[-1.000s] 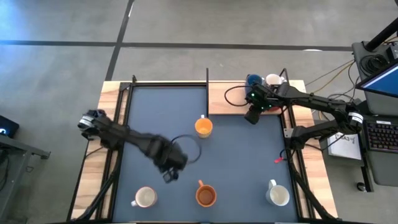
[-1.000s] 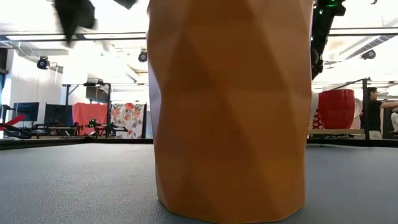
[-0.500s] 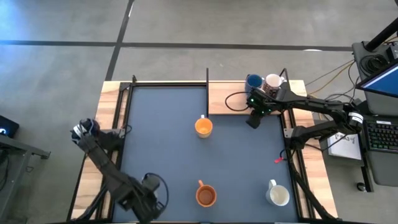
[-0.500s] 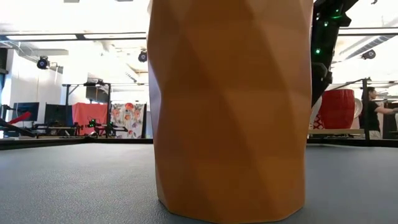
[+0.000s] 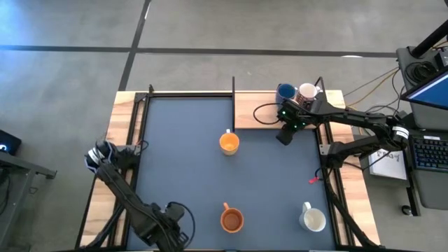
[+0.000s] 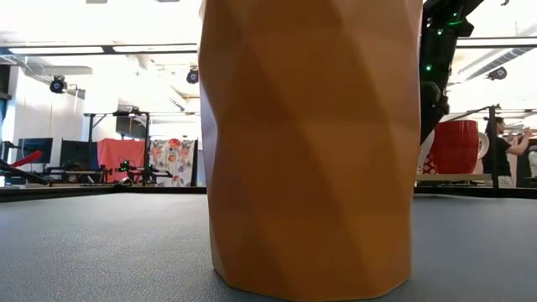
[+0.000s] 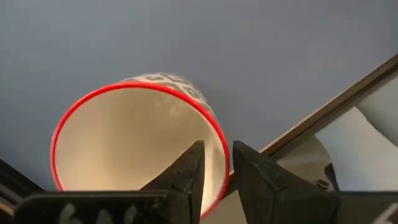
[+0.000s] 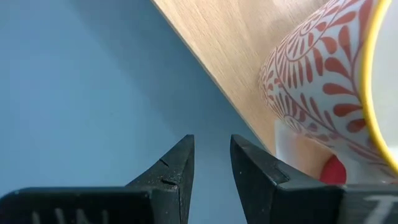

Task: Place coffee mugs
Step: Move the gray patterned mug to the middle of the table

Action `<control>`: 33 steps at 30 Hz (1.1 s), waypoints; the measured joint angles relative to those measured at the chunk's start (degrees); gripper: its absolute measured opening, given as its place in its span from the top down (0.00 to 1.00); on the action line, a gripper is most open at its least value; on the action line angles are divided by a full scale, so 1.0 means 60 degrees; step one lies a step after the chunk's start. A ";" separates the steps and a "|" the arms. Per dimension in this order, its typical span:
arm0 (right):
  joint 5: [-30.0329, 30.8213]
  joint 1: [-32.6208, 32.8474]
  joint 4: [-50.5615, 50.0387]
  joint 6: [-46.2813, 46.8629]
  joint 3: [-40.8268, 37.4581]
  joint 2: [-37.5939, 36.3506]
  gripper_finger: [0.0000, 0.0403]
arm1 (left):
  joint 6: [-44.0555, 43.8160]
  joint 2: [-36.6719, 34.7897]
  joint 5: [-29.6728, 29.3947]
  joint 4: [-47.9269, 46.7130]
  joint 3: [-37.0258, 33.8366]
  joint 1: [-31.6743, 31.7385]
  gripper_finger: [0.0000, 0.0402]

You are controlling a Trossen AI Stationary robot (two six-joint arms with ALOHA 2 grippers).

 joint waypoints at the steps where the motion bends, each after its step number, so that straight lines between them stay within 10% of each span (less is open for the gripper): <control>1: 0.0000 0.0000 0.0010 -0.0004 0.0000 0.0000 0.77 | 0.0025 0.0036 0.0000 -0.0011 -0.0035 0.0025 0.84; 15: 0.0000 -0.0004 0.0214 -0.0053 0.0000 0.0000 0.77 | 0.3974 0.0037 -0.0304 -0.0186 -0.0122 0.1493 0.99; 22: 0.0000 -0.0004 0.0219 -0.0004 0.0000 0.0000 0.77 | 0.6516 -0.0072 -0.2889 -0.0526 -0.0143 0.2841 0.98; 33: -0.0918 0.0022 0.0185 0.0303 0.0000 0.0000 0.77 | 1.0126 -0.0130 -0.4274 0.0895 -0.0151 0.4909 0.98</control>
